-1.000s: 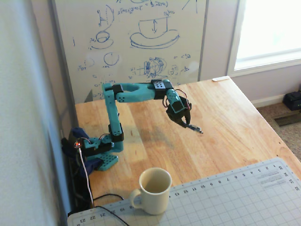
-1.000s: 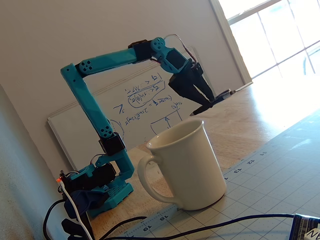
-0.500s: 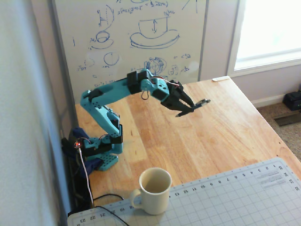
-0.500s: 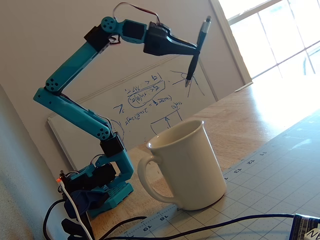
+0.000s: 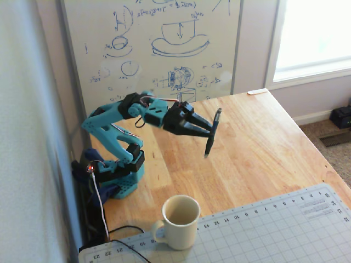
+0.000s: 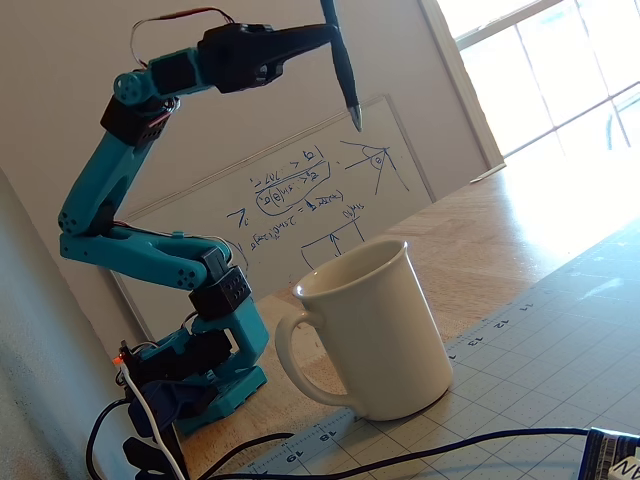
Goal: Grasp a pen and put it in a mug.
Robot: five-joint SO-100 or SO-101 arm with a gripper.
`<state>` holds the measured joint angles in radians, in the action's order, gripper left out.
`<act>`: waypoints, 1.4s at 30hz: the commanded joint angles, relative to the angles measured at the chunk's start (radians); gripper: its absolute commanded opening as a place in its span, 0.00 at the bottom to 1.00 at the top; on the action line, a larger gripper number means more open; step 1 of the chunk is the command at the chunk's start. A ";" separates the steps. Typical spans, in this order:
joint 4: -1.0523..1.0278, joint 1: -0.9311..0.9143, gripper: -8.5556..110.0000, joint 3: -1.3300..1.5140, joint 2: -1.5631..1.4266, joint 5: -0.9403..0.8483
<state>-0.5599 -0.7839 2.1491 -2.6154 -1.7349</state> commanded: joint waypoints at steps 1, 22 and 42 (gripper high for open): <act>0.184 -0.091 0.07 0.094 -0.115 -0.023; 0.273 -0.436 0.07 0.480 -0.281 -0.025; 0.285 -0.439 0.10 0.641 -0.267 -0.021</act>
<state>-0.3129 -1.2149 2.8195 -2.8731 -1.7472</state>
